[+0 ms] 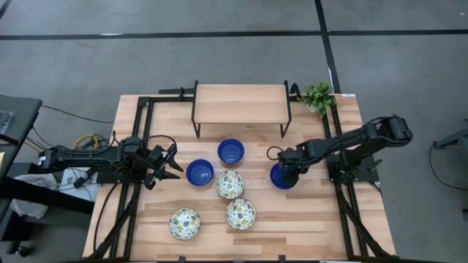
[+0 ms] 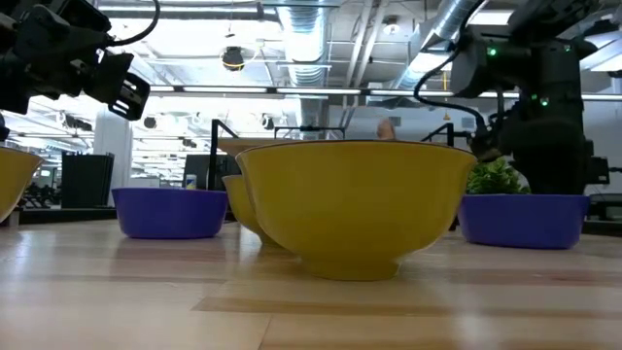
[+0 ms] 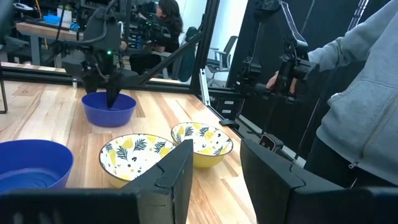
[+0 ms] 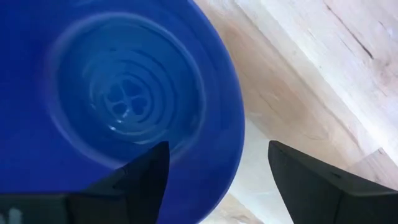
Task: Pick & Place Mini bowls
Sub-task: Put the right blue bowl on the shelf
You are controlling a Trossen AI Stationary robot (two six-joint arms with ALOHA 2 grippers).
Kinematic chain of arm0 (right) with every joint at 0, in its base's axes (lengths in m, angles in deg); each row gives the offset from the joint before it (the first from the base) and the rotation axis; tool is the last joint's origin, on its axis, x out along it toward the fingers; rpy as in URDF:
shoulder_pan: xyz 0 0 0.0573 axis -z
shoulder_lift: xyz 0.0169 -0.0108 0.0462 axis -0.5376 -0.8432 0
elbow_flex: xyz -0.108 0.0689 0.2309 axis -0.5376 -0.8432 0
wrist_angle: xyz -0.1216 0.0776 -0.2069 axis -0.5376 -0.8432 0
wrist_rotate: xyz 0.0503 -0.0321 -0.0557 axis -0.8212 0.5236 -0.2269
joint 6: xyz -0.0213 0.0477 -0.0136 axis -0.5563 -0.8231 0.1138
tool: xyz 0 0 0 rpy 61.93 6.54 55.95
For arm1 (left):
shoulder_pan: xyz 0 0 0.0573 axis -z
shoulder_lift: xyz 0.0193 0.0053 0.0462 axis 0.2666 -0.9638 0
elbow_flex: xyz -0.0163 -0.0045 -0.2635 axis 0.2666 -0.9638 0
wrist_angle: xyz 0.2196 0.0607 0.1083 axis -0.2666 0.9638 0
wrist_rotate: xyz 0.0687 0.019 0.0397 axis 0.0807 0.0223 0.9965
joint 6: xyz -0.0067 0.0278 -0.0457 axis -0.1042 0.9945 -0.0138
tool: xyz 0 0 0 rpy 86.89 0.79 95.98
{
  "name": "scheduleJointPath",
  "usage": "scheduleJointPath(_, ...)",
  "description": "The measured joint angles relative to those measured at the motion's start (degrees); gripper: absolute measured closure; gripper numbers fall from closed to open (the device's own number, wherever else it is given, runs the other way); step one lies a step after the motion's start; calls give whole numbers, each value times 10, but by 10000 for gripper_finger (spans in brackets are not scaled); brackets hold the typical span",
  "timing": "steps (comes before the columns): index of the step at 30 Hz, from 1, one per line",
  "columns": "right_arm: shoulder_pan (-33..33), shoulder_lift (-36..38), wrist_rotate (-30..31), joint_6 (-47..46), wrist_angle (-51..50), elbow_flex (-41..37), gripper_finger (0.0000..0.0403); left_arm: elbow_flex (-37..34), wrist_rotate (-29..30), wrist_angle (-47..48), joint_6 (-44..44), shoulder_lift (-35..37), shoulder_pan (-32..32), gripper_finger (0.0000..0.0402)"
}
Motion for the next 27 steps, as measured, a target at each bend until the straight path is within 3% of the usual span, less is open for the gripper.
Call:
scheduleJointPath(11,0,29,7,-22,-1,0,151,0,0,0,0,0,0,270)
scheduleJointPath(27,0,29,6,-20,-1,0,281,0,0,0,0,0,0,270)
